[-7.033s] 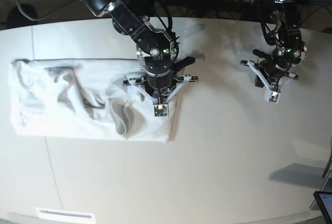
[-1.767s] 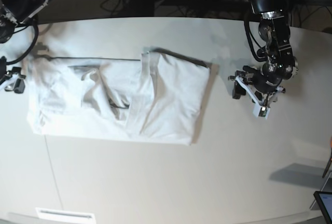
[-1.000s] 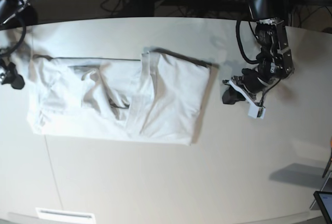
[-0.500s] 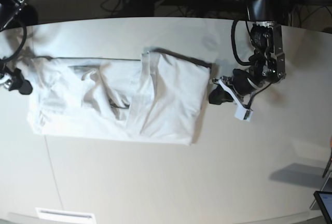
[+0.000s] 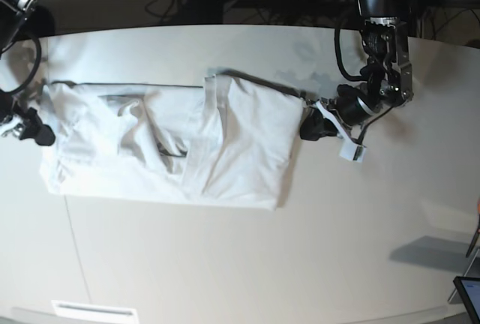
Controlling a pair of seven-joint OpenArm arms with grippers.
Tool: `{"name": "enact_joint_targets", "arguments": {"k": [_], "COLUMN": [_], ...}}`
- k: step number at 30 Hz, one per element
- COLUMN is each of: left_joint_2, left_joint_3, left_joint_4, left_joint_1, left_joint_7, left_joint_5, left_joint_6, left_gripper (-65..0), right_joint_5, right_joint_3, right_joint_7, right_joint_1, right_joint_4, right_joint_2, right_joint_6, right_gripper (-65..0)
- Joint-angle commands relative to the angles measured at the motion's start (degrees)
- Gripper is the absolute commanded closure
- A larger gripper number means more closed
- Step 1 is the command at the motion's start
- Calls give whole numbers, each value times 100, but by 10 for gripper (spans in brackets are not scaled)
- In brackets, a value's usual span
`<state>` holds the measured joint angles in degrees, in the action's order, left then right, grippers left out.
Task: Fold the T-shirt properly
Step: 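Grasp the stack's two ends with both grippers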
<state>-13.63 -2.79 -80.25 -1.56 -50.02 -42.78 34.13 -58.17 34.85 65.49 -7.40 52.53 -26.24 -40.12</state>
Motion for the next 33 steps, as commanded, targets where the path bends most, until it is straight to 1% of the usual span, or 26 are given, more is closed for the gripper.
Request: {"name": "enact_joint_targets", "arguments": {"k": [1, 4, 6, 10, 15, 19, 23, 26, 29, 33], "left_joint_2": [-13, -4, 84, 189, 233, 233, 321, 347, 339, 356], "left_joint_3": [11, 19, 19, 28, 28, 28, 28, 63, 257, 336], "left_joint_4": [-173, -358, -366, -331, -331, -331, -340, -331, -331, -340], "left_joint_1": [-68, -147, -147, -156, -121, -94, -94, -94, -85, -85], "left_joint_7": [-163, -163, -163, -163, -163, -163, -163, -163, -163, -163], "left_joint_5": [89, 89, 89, 107, 89, 89, 89, 107, 89, 89], "left_joint_6": [-33, -33, -33, -33, -33, -33, -42, -42, -42, -50], "left_gripper": [0, 0, 0, 0, 0, 0, 0, 0, 0, 0], "right_joint_5": [134, 134, 134, 116, 125, 134, 142, 142, 142, 142], "right_joint_3": [-8, -8, -8, -8, -8, -17, -17, -17, -26, -351], "right_joint_7": [136, 136, 163, 462, 549, 717, 787, 840, 866, 813], "right_joint_1": [-38, -38, -38, -100, -126, -126, -126, -126, -126, -126], "right_joint_4": [43, 43, 43, 61, 61, 70, 377, 501, 527, 527], "right_joint_2": [-53, -35, -35, -35, -27, 167, 378, 448, 545, 615], "right_joint_6": [12, 12, 12, 12, 12, 12, 12, 12, 12, 12], "right_gripper": [-441, -441, -441, -441, -441, -441, -441, -441, -437, -434]}}
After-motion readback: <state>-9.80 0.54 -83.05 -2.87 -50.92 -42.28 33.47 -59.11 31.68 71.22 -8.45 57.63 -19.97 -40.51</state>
